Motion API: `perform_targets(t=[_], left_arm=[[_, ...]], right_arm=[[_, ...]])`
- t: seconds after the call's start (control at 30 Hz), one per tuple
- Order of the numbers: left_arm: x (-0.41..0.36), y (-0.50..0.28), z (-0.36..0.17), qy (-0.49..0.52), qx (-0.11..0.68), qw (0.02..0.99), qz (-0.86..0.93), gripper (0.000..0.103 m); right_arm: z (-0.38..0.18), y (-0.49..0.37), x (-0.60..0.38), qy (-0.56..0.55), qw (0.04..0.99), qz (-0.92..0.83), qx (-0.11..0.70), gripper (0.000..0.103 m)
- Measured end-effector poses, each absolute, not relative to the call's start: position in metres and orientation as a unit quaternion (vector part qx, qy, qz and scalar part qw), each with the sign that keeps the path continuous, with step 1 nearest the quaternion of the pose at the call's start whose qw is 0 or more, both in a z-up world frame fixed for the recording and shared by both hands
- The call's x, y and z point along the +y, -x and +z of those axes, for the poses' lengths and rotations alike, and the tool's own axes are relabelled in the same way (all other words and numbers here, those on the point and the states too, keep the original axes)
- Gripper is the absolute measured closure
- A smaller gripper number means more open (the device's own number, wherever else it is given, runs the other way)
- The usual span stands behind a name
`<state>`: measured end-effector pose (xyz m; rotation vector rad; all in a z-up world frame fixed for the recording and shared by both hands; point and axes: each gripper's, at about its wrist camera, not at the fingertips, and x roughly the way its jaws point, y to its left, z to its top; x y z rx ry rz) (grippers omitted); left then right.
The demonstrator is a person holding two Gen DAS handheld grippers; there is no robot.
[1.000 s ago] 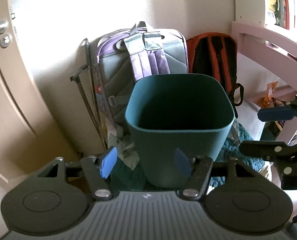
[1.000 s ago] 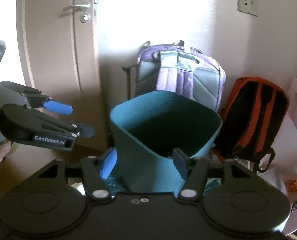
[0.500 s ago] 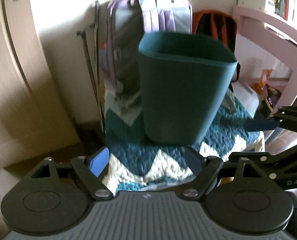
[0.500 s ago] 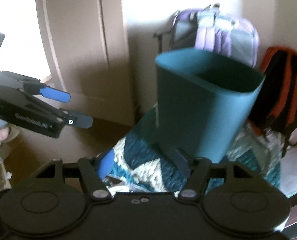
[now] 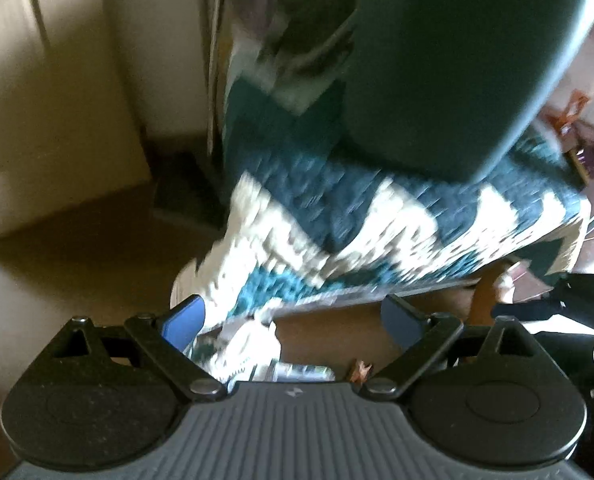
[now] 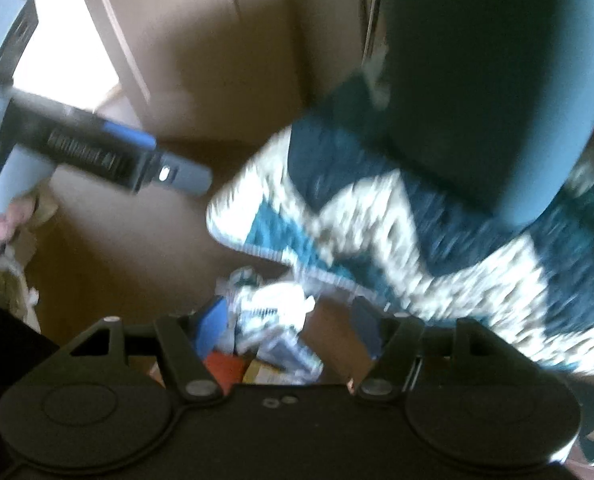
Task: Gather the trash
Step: 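Move both tools back down to the remaining trash on the floor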
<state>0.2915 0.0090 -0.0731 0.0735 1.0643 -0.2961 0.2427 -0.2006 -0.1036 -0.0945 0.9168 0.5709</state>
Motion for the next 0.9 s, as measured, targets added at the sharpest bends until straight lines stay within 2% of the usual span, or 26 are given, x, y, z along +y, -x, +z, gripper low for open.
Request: perform_targets(t=[0.27,0.53,0.8,0.9], left_arm=[[0.035,-0.321,-0.183,-0.073,0.568,0.810,-0.127,0.008],[0.054,-0.341,-0.273,-0.063,0.631,0.765,-0.116,0.008],[0.042,-0.317,-0.355,-0.095,0.677,0.712,-0.163,0.008],[0.022,-0.296,-0.381,-0.160,0.667,0.703,-0.190,0.008]], right_arm=[[-0.200,-0.248,-0.172,0.099,0.809,0.296,0.499,0.035],[-0.304,-0.262,-0.159,0.106,0.738,0.270,0.610,0.035],[-0.380,-0.246,-0.128,0.150,0.670,0.307,0.659,0.035],[-0.399,-0.243,-0.117,0.173,0.655,0.322,0.661,0.035]])
